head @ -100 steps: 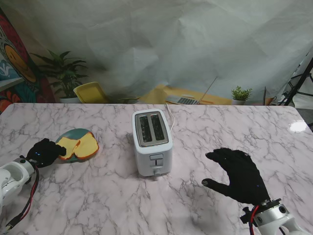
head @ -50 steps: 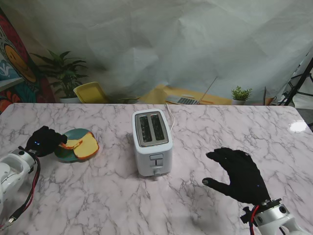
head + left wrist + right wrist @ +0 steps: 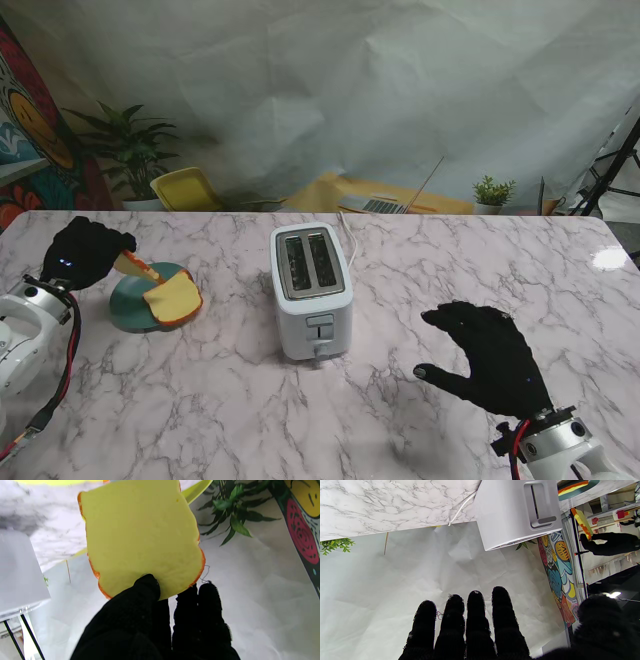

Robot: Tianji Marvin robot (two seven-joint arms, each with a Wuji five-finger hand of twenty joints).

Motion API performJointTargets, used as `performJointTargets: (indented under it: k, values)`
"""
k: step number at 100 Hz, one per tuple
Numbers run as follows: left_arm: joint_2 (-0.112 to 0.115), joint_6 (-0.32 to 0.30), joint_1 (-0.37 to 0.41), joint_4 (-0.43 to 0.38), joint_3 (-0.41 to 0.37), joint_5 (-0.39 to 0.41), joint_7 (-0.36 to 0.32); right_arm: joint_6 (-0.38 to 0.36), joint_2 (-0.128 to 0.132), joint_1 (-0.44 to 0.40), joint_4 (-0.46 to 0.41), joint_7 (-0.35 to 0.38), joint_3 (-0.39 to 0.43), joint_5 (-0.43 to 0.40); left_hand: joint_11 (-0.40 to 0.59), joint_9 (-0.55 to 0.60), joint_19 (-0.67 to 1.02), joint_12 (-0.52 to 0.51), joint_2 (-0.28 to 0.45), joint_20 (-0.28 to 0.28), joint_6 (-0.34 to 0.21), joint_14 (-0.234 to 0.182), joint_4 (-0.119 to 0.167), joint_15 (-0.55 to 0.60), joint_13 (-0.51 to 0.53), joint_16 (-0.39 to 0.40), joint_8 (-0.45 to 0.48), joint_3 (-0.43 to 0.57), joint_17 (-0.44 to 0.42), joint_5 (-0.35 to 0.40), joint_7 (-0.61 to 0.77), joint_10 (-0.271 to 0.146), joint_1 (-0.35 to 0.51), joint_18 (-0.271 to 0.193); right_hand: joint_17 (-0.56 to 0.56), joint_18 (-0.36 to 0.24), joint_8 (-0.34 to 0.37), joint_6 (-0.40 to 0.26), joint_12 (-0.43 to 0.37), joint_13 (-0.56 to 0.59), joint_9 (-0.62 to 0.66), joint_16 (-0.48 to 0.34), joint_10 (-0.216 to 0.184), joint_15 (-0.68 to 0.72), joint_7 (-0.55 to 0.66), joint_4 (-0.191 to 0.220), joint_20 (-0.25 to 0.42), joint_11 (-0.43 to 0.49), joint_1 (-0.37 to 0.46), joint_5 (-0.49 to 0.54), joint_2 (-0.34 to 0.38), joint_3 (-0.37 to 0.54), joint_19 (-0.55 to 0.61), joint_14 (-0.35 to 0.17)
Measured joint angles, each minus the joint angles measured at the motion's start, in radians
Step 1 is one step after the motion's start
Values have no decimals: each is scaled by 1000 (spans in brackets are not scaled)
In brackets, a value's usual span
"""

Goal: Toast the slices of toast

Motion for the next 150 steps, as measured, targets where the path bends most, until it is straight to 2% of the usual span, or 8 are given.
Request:
performJointTargets:
  k: [29, 53, 70, 87, 99, 117, 128, 150]
  values:
    - [-31, 50, 28, -116, 14, -88, 109, -17, 9, 33, 2, 24, -36, -39, 9, 11, 1, 12, 0, 12, 0, 9, -7, 0, 26, 26, 4, 5, 18, 0, 8, 8, 0, 13, 11, 0, 0, 0, 0, 27, 0, 0, 0, 0, 13, 0, -1, 0, 49, 0, -6, -8, 14, 0]
    - [-61, 109, -15, -169, 147, -209, 183, -4, 13, 128, -18, 56, -87, -24, 10, 33, 10, 13, -2, 25, 0, 18, -9, 1, 61, 38, 4, 6, 45, 11, 9, 13, 0, 28, 26, 0, 0, 0, 6, 50, 12, 0, 2, 1, 26, 0, -1, 6, 62, 0, -56, -5, 48, 0]
    - [-83, 112, -52, -192, 228, -264, 198, 18, 19, 204, -40, 67, -136, -26, 10, 37, 10, 14, -2, 35, 0, 19, -9, 1, 81, 44, 5, 6, 68, 12, 9, 16, 0, 34, 38, 1, 2, 0, 22, 62, 24, 0, 3, 2, 37, -1, -1, 43, 26, 0, -136, 184, 74, 1]
    - [-97, 113, -61, -217, 287, -286, 202, 69, 23, 284, -44, 58, -214, -32, -1, 50, 9, 24, -3, 37, 0, 19, -9, 1, 102, 45, 5, 6, 93, 13, 9, 16, 0, 36, 63, 11, 14, 11, 25, 97, 38, 0, 14, 2, 51, -35, 10, 59, -44, 1, -230, 370, 87, 10]
    - [-102, 105, -54, -243, 301, -308, 172, 98, 23, 334, -37, 40, -265, -38, -13, 62, 9, 24, -4, 62, -1, 19, -10, 1, 115, 45, 5, 6, 111, 23, 9, 19, 0, 38, 90, 13, 18, 14, 36, 113, 53, 1, 29, 3, 65, -54, 24, 76, -67, 24, -280, 458, 110, 29]
    - [-106, 81, -34, -275, 318, -338, 139, 151, 21, 426, -2, 7, -351, -44, -27, 75, -3, 25, -5, 111, 3, 19, -10, 1, 143, 45, -24, 3, 136, 48, -89, 24, 0, 46, 131, 25, 28, 24, 51, 166, 66, 1, 44, 14, 90, -67, 38, 118, -67, 42, -299, 512, 139, 54]
    - [-107, 59, -21, -292, 325, -342, 122, 190, 19, 470, 18, -16, -400, -43, -37, 85, -4, 27, -5, 124, 18, 19, -10, 1, 155, 45, -47, -1, 145, 49, -141, 29, 0, 47, 157, 38, 41, 25, 68, 196, 86, 14, 50, 42, 103, -75, 52, 147, -67, 52, -342, 533, 167, 68]
    - [-106, 59, -15, -318, 377, -342, 122, 262, 9, 548, 50, -38, -488, -36, -52, 102, -15, 28, -5, 138, 41, 19, -10, 1, 180, 45, -68, -14, 178, 53, -187, 28, 0, 48, 221, 62, 68, 36, 96, 273, 131, 47, 62, 105, 163, -77, 76, 219, -65, 88, -350, 548, 218, 78]
